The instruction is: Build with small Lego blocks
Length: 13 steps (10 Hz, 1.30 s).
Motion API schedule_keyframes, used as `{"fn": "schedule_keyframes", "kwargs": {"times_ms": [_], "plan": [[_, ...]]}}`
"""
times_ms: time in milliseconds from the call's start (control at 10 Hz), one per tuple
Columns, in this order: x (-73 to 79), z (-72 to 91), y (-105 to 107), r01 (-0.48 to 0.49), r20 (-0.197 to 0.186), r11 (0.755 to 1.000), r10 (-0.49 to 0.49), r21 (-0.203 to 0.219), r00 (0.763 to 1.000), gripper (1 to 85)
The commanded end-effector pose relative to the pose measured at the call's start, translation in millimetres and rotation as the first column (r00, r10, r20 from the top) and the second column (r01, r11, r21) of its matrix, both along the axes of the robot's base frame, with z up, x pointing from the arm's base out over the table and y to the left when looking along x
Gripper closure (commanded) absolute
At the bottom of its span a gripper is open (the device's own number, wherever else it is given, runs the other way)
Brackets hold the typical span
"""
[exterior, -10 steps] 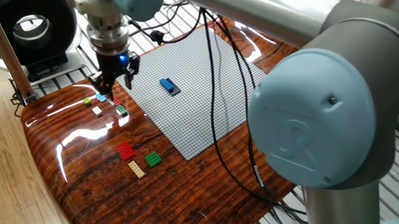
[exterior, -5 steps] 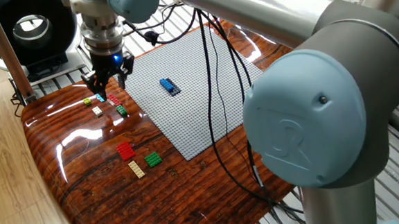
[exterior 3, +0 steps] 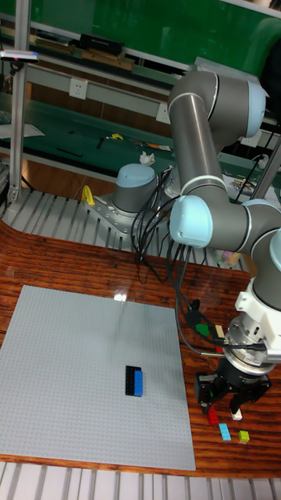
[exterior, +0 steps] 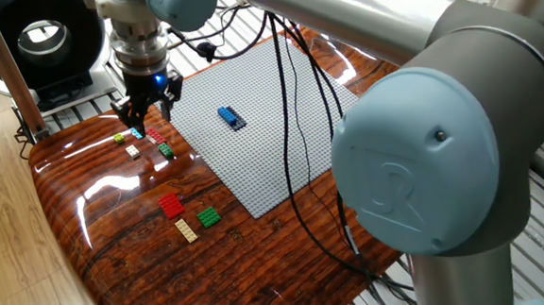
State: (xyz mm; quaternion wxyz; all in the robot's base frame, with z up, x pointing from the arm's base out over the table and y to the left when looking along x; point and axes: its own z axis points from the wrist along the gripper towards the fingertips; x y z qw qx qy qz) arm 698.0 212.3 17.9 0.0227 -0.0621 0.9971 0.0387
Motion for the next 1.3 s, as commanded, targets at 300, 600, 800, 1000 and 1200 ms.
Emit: {"fn": "schedule_keyframes", "kwargs": {"times_ms": [300, 600, 800, 1000, 1200], "plan": [[-1.1, -6.0, -7, 0.004, 0.022, 1.0, -0.004, 0.004, 1.0, 34.0], [-6.2, -9.3, -14, 0.008, 0.014, 1.0, -0.008, -0.016, 1.0, 36.0], [-5.2, -11.2, -6, 0.015, 0.014, 1.0, -0.015, -0.01, 1.0, 36.0], [-2.6, -14.5, -3, 0.022, 0.018, 0.999, -0.021, -0.026, 1.0, 36.0], [-1.3, -15.5, 0, 0.02, 0.02, 0.999, -0.02, -0.028, 1.0, 36.7]]}}
